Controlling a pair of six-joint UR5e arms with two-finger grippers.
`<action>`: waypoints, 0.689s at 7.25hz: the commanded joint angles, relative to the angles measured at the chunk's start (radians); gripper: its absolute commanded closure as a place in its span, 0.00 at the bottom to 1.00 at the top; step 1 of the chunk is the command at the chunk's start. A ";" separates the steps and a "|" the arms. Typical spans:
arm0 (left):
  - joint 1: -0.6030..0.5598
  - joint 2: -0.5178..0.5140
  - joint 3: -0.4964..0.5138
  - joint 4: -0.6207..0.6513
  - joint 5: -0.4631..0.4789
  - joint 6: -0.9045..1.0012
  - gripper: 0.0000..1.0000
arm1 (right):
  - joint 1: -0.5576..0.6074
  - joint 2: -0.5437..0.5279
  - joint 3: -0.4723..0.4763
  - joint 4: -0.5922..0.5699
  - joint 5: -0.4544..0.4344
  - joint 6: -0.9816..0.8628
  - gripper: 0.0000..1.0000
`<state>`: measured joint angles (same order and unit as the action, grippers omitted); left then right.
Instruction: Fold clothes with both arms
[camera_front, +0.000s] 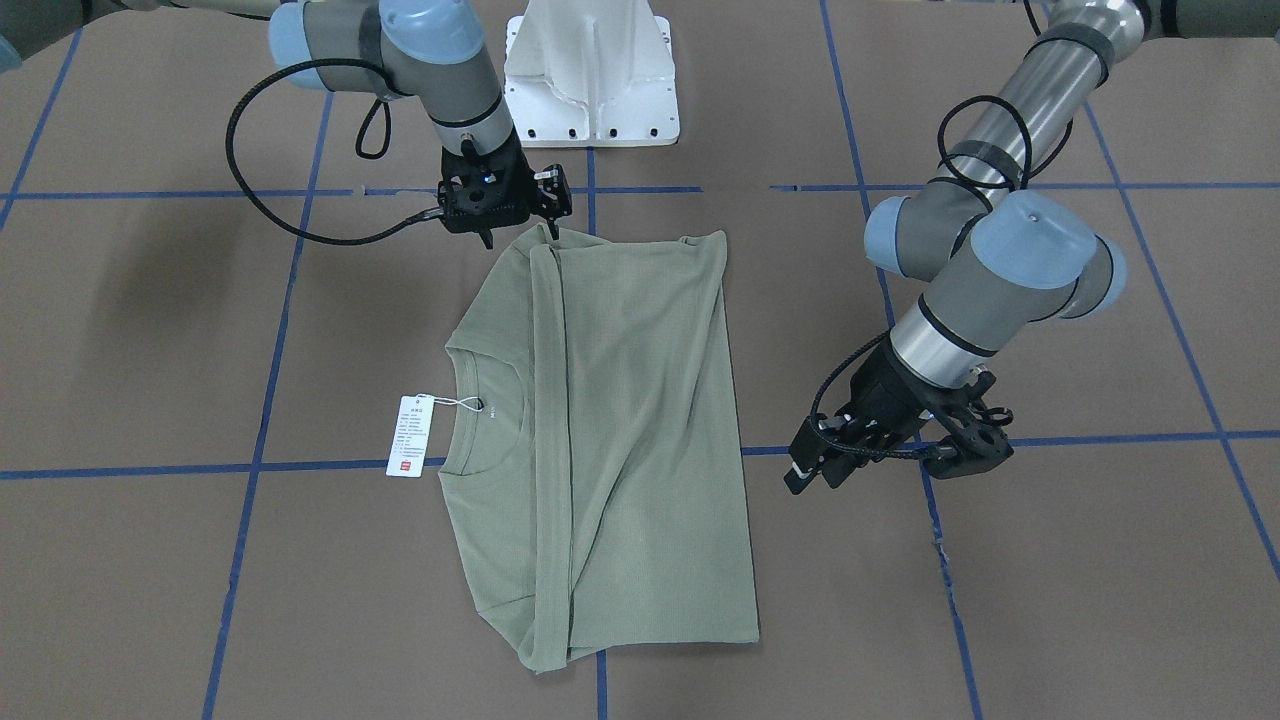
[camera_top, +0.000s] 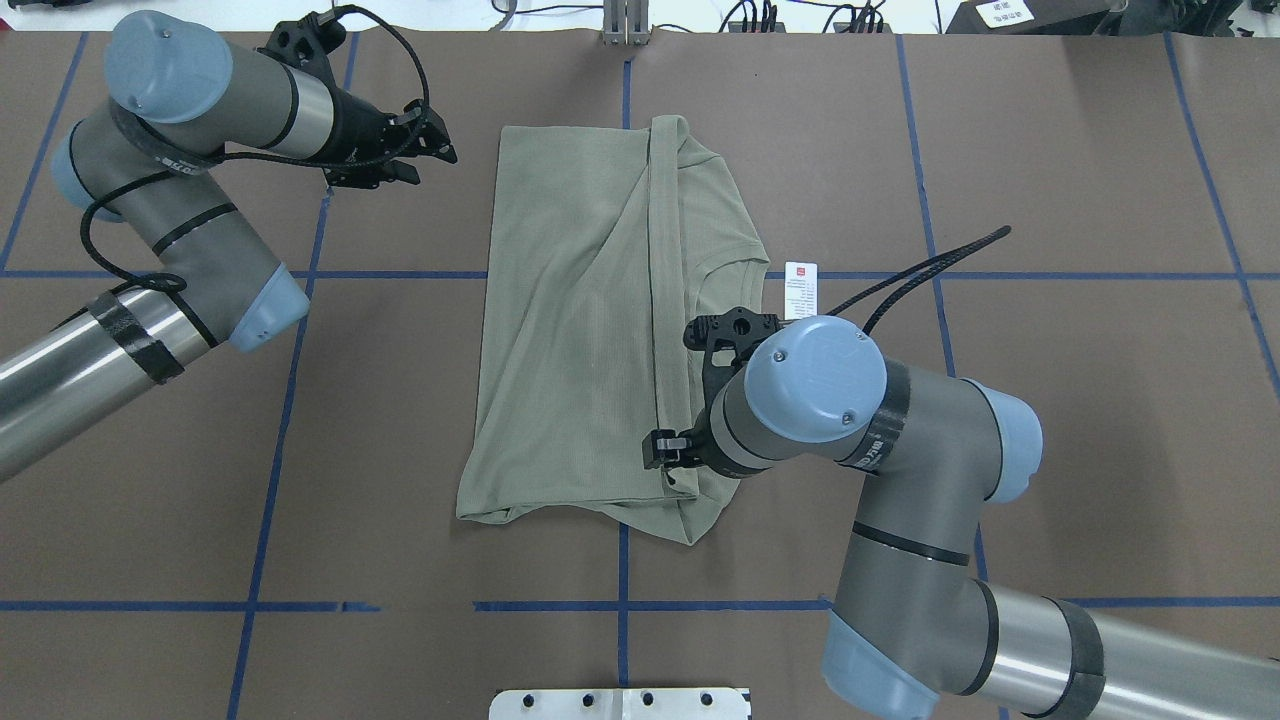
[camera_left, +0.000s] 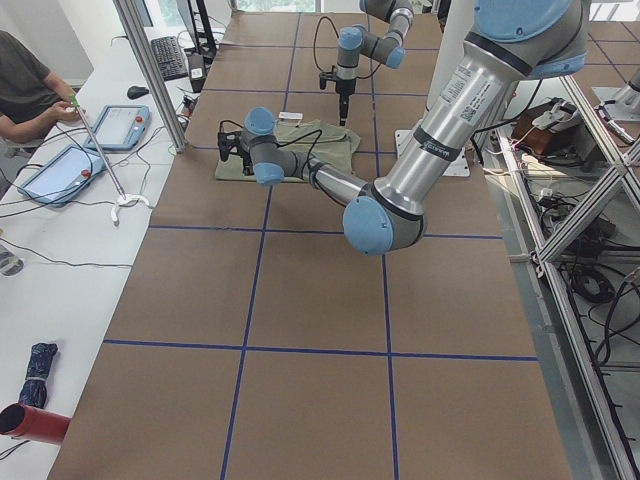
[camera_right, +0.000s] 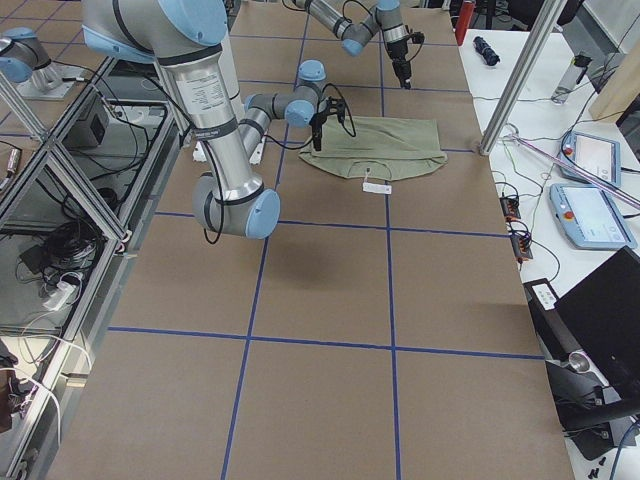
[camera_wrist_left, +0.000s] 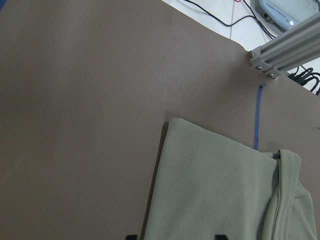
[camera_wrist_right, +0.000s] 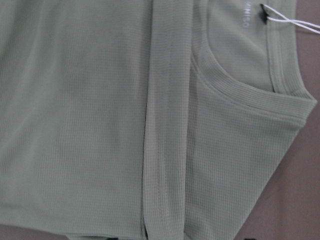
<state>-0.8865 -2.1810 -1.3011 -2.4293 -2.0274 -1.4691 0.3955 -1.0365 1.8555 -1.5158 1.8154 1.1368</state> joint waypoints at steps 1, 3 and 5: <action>0.000 0.003 0.000 0.000 -0.001 0.000 0.40 | -0.049 0.032 -0.015 -0.052 -0.095 -0.250 0.38; -0.002 0.004 0.003 -0.004 0.001 -0.002 0.40 | -0.127 0.035 -0.022 -0.054 -0.239 -0.321 0.42; -0.002 0.010 0.005 -0.007 0.001 0.000 0.40 | -0.177 0.033 -0.053 -0.052 -0.335 -0.322 0.46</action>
<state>-0.8881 -2.1748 -1.2971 -2.4334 -2.0266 -1.4699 0.2493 -1.0042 1.8161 -1.5686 1.5398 0.8203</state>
